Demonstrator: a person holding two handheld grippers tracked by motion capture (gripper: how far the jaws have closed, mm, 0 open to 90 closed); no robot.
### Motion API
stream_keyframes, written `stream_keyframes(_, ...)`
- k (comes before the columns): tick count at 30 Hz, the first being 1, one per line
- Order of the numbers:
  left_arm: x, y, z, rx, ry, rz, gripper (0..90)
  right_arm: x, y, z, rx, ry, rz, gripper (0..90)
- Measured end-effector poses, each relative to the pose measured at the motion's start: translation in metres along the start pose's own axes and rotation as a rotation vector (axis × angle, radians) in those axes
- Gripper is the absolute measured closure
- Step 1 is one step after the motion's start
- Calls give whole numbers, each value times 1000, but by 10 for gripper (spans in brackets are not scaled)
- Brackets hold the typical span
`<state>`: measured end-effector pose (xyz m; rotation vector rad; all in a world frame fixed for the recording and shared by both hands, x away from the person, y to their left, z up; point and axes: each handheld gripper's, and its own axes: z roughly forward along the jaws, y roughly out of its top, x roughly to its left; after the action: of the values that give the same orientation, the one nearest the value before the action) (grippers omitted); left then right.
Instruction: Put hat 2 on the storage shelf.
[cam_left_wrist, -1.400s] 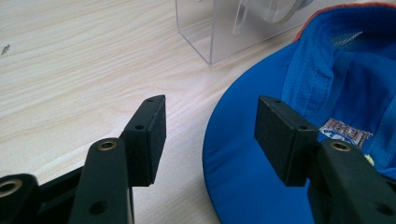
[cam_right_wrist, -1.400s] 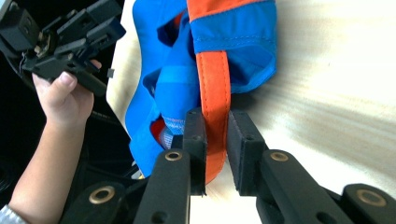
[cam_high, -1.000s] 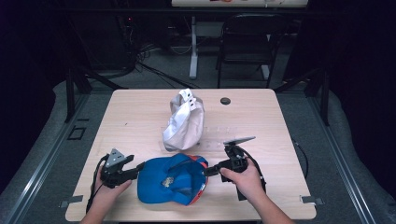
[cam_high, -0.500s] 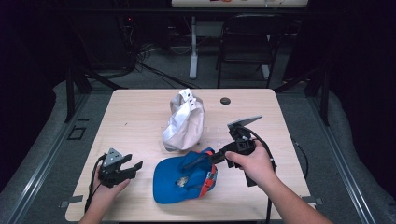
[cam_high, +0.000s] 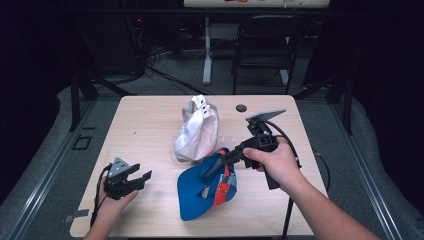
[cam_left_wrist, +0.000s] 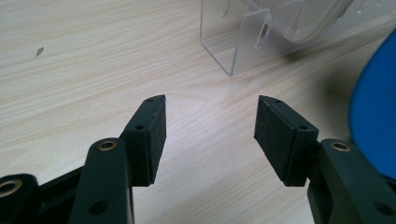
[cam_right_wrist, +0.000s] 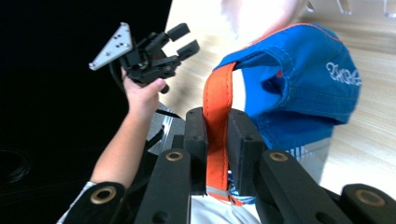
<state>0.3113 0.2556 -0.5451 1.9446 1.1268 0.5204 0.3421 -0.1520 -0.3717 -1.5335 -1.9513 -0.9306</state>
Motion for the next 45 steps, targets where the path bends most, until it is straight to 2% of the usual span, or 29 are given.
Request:
stream_keyframes(2, 0, 0, 1, -5, 0, 3, 442, 3, 3, -4, -4, 5, -11, 794)
stream_keyframes(3, 0, 1, 0, 13, -2, 8, 442, 4, 4, -7, -4, 8, -12, 794)
stream_keyframes(7, 0, 0, 1, 0, 2, 10, 442, 10, 8, -17, -28, 39, 6, 795)
stream_keyframes(8, 0, 0, 1, 1, 2, 9, 442, 10, 9, -20, -36, 35, -10, 794)
stream_keyframes(12, 0, 0, -1, 2, -1, 13, 442, 14, 11, -34, -56, 22, -4, 794)
stream_keyframes(19, -2, -1, -4, 1, -3, 21, 442, 10, 16, -58, -116, 5, 49, 794)
stream_keyframes(21, -3, -1, -5, -6, -7, 27, 442, 9, 17, -62, -131, 14, 69, 794)
stream_keyframes(26, -3, -2, -4, -6, -7, 27, 442, 8, 19, -68, -149, 36, 81, 794)
stream_keyframes(30, -2, -2, -3, -1, -6, 29, 442, 9, 21, -70, -135, 42, 79, 793)
stream_keyframes(38, -3, -2, -4, -5, -7, 20, 442, 13, 22, -78, -141, 63, 82, 794)
stream_keyframes(41, -2, -2, -5, 0, -4, 20, 442, 15, 23, -83, -162, 75, 87, 794)
stream_keyframes(45, -2, -2, -5, -7, 4, 30, 442, 17, 25, -91, -183, 70, 91, 794)
